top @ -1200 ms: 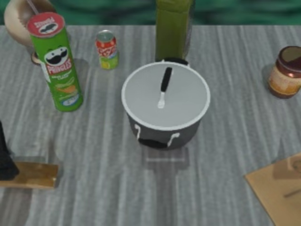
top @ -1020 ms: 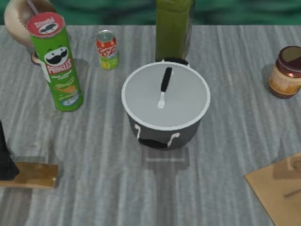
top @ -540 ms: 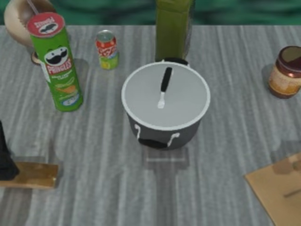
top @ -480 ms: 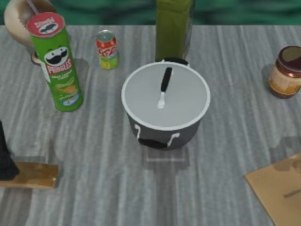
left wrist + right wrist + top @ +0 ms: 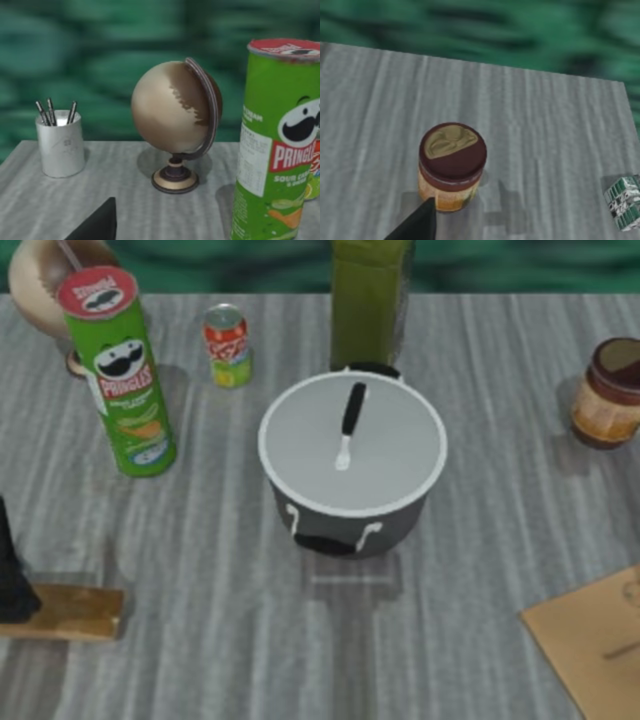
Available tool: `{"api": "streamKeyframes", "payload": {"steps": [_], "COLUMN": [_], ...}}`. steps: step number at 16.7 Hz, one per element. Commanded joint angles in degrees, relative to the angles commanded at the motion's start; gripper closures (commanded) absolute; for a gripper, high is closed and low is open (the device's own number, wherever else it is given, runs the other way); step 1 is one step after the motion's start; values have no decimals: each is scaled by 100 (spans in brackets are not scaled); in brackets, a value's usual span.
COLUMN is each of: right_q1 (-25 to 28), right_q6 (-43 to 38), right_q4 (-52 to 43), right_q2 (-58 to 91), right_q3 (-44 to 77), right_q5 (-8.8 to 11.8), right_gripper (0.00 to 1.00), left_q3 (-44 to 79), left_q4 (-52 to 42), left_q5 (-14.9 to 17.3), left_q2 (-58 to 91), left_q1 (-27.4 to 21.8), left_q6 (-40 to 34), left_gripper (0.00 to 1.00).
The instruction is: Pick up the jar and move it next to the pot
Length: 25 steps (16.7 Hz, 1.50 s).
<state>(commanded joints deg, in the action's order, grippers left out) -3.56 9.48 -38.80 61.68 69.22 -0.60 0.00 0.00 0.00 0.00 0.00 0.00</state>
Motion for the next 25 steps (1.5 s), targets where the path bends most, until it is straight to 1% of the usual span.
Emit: {"api": "streamKeyframes", "payload": {"steps": [6, 9, 11, 14, 17, 20, 25], "right_q1": [23, 84, 135, 217, 290, 324, 291], "right_q6": [682, 1049, 1285, 1599, 1820, 1903, 1896], "right_q4": [-1308, -2058, -2586, -3344, -3922, -4142, -4132], "right_q2": [3311, 4962, 5988, 7295, 8112, 8384, 8403], "right_q3": [3841, 5284, 5990, 6703, 7063, 7155, 7143], "right_q5": [97, 157, 194, 242, 279, 295, 291], "right_gripper": [0, 0, 0, 0, 0, 0, 0], "left_q3": [0, 0, 0, 0, 0, 0, 0], "left_q4": [0, 0, 0, 0, 0, 0, 0], "left_q5": [0, 0, 0, 0, 0, 0, 0], "left_q2": [0, 0, 0, 0, 0, 0, 0], "left_q1": [0, 0, 0, 0, 0, 0, 0], "left_q6": [0, 0, 0, 0, 0, 0, 0], "left_gripper": [0, 0, 0, 0, 0, 0, 0]}}
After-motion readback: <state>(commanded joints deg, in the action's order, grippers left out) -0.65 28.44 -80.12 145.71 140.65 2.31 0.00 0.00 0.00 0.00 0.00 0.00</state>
